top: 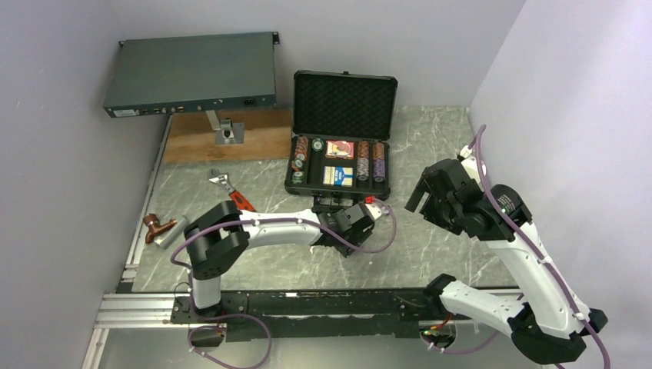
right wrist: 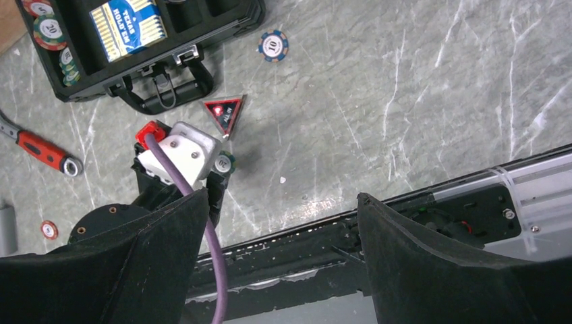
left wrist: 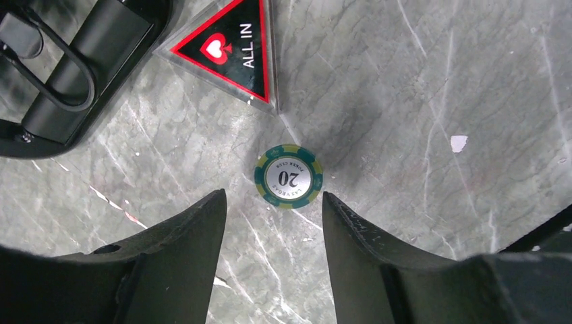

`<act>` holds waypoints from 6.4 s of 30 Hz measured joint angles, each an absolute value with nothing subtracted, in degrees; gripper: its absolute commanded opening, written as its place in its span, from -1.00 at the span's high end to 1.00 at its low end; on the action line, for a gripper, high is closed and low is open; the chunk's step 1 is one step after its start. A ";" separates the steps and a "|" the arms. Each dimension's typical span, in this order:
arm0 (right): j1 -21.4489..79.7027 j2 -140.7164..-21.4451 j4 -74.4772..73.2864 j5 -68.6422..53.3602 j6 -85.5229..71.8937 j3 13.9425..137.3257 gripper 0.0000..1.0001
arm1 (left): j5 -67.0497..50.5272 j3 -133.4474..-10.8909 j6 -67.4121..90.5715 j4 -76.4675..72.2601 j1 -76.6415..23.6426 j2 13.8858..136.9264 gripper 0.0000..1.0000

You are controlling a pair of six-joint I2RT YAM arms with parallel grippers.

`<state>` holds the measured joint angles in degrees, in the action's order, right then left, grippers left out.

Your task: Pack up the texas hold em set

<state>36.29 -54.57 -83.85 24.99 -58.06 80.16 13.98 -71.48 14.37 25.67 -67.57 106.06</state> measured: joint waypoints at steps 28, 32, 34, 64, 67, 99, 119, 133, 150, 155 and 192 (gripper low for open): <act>36.29 -54.52 -82.43 24.93 -58.08 77.38 -0.67 | 9.13 -82.39 28.32 38.26 -64.69 115.37 0.04; 36.29 -54.52 -82.06 24.93 -58.08 77.17 -0.67 | 9.17 -82.52 29.36 38.81 -64.47 115.50 0.21; 36.29 -54.50 -81.84 24.93 -58.11 76.90 -0.67 | 9.15 -82.54 29.65 38.85 -64.47 115.50 0.28; 36.29 -55.40 -80.42 24.71 -58.52 76.36 -0.66 | 11.97 -79.46 29.63 45.10 -62.11 109.93 0.41; 36.29 -55.44 -80.31 24.40 -58.50 76.36 -0.66 | 12.03 -79.46 29.54 45.34 -61.30 108.07 0.41; 36.29 -56.18 -79.48 23.86 -58.50 76.36 -0.66 | 13.17 -97.86 21.65 47.44 -42.46 111.57 0.44; 36.29 -54.54 -80.23 23.70 -59.11 75.24 -0.66 | 11.33 -98.65 18.11 44.05 -38.83 117.71 -0.02; 36.29 -56.58 -76.31 21.91 -58.06 73.17 -0.64 | 11.49 -96.92 17.65 45.47 -38.81 110.67 -0.63; 37.87 -65.58 -62.78 15.75 -51.99 67.72 -0.83 | 12.16 -65.23 18.72 46.24 -38.83 71.92 -0.99; 39.81 -72.05 -58.43 14.41 -50.63 67.33 -0.98 | 13.04 -57.12 18.76 48.69 -38.83 60.01 -0.99; 37.71 -100.31 -41.98 8.43 -70.04 61.65 -0.52 | 24.32 -42.11 26.63 51.31 -38.87 25.02 -0.99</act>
